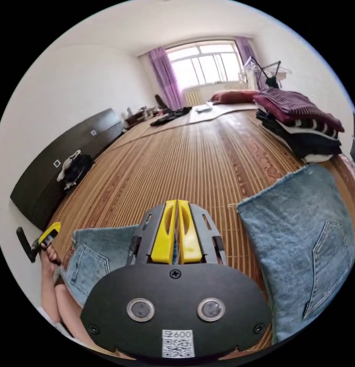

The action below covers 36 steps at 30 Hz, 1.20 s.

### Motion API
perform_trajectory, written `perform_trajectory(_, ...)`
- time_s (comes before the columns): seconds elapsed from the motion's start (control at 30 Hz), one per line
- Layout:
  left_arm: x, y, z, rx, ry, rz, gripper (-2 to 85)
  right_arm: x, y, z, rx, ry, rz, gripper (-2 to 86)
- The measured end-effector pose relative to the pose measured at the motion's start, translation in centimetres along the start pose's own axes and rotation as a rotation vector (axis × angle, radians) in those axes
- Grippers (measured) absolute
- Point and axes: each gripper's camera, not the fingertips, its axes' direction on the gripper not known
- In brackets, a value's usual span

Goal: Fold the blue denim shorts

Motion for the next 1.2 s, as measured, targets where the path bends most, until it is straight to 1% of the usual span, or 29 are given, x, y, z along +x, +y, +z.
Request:
perform_trajectory(0.03, 1.5, 0.2, 1.2, -0.057, 0.075, 0.043, 4.3, -0.5, 0.2, 0.3, -0.037, -0.056, -0.035, -0.4)
perform_trajectory(0.07, 2.1, 0.5, 2.6, -0.104, 0.106, 0.047, 3.8, -1.4, 0.8, 1.5, -0.153, -0.163, -0.1, -0.4)
perform_trajectory(0.1, 3.4, 1.6, 6.9, -0.267, 0.117, 0.072, 3.3, -1.9, 1.6, 3.6, -0.324, -0.211, -0.123, 0.0)
perform_trajectory(0.13, 4.8, 3.4, 10.7, -0.386, 0.076, 0.135, 3.0, -2.2, 2.3, 4.6, -0.404, -0.204, -0.144, 0.2)
perform_trajectory(0.17, 5.1, 4.1, 10.4, -0.337, 0.043, 0.156, 2.9, -3.1, 3.6, 4.2, -0.389, -0.178, -0.215, 0.2)
perform_trajectory(0.2, 5.6, 5.0, 10.4, -0.329, 0.017, 0.182, 2.7, -3.6, 4.7, 2.6, -0.317, -0.092, -0.2, 0.0)
perform_trajectory(0.3, 7.4, 7.7, 10.6, -0.328, -0.061, 0.293, 2.1, -5.7, 7.4, -2.0, -0.201, 0.08, -0.149, -0.6)
perform_trajectory(0.33, 8.4, 8.8, 10.2, -0.341, -0.135, 0.371, 2.0, -6.4, 8.2, -3.2, -0.184, 0.094, -0.161, -0.6)
perform_trajectory(0.37, 8.9, 9.2, 10.0, -0.368, -0.194, 0.393, 1.9, -8.1, 10.1, -5.9, -0.151, 0.089, -0.225, -0.7)
perform_trajectory(0.4, 10.2, 10.2, 9.2, -0.395, -0.298, 0.415, 1.6, -9.9, 12.5, -8.7, -0.127, 0.07, -0.304, -0.7)
perform_trajectory(0.43, 12.3, 11.7, 7.9, -0.386, -0.304, 0.482, 1.4, -10.7, 13.9, -10.1, -0.122, 0.065, -0.336, -0.7)
perform_trajectory(0.5, 15.8, 14.6, 5.2, -0.37, -0.224, 0.554, 1.5, -13.6, 19.8, -15.8, -0.126, 0.142, -0.347, -0.6)
perform_trajectory(0.57, 19.4, 18.4, 1.9, -0.266, -0.195, 0.597, 1.9, -15.7, 25.4, -20.0, -0.078, 0.165, -0.382, -0.2)
perform_trajectory(0.6, 21.8, 21.4, 0.3, -0.187, -0.175, 0.668, 2.3, -17.3, 29.2, -22.3, -0.05, 0.15, -0.444, 0.3)
perform_trajectory(0.63, 24.1, 24.6, -0.3, -0.144, -0.191, 0.744, 3.1, -18.0, 31.0, -23.1, -0.045, 0.145, -0.475, 0.7)
perform_trajectory(0.67, 25.1, 26.1, -0.2, -0.141, -0.211, 0.781, 3.5, -19.5, 33.9, -24.2, -0.05, 0.142, -0.528, 1.5)
perform_trajectory(0.7, 26.7, 28.9, 0.6, -0.163, -0.248, 0.865, 4.6, -20.9, 36.2, -24.5, -0.066, 0.15, -0.566, 2.0)
perform_trajectory(0.73, 27.4, 31.0, 1.5, -0.168, -0.278, 0.897, 5.2, -21.5, 37.0, -24.5, -0.071, 0.158, -0.581, 2.2)
perform_trajectory(0.8, 27.4, 32.4, 2.1, -0.161, -0.244, 0.877, 5.1, -24.1, 39.5, -24.1, -0.054, 0.198, -0.625, 1.7)
perform_trajectory(0.87, 27.2, 32.6, 2.0, -0.184, -0.082, 0.912, 4.0, -25.8, 40.1, -23.7, -0.017, 0.215, -0.639, 0.6)
perform_trajectory(0.9, 27.0, 32.3, 1.5, -0.201, 0.03, 0.956, 2.6, -27.2, 40.2, -23.2, -0.025, 0.229, -0.671, -0.1)
perform_trajectory(0.93, 26.5, 31.8, 0.7, -0.164, 0.096, 0.957, 1.9, -28.1, 40.2, -22.8, -0.045, 0.236, -0.704, -0.3)
perform_trajectory(0.97, 26.0, 31.5, 0.3, -0.134, 0.11, 0.934, 1.6, -29.5, 39.9, -22.4, -0.064, 0.261, -0.733, -0.5)
perform_trajectory(1.03, 23.6, 30.0, 0.1, -0.062, 0.136, 0.766, 0.9, -30.2, 39.1, -23.2, 0.023, 0.248, -0.661, -0.7)
perform_trajectory(1.07, 23.0, 29.7, 0.5, -0.066, 0.133, 0.74, 0.8, -30.1, 38.8, -24.0, 0.097, 0.181, -0.621, -0.8)
perform_trajectory(1.1, 21.5, 29.4, 1.9, -0.078, 0.088, 0.666, 0.6, -29.6, 38.9, -24.3, 0.164, 0.132, -0.593, -0.8)
perform_trajectory(1.13, 19.7, 29.7, 3.8, -0.099, 0.031, 0.575, 0.5, -29.4, 39.1, -24.3, 0.198, 0.126, -0.576, -0.8)
perform_trajectory(1.17, 18.7, 30.1, 5.0, -0.117, 0.015, 0.531, 0.4, -28.7, 39.8, -23.7, 0.251, 0.151, -0.527, -0.8)
perform_trajectory(1.2, 17.0, 31.7, 7.8, -0.169, 0.029, 0.479, 0.4, -27.6, 41.2, -22.0, 0.259, 0.202, -0.475, -0.8)
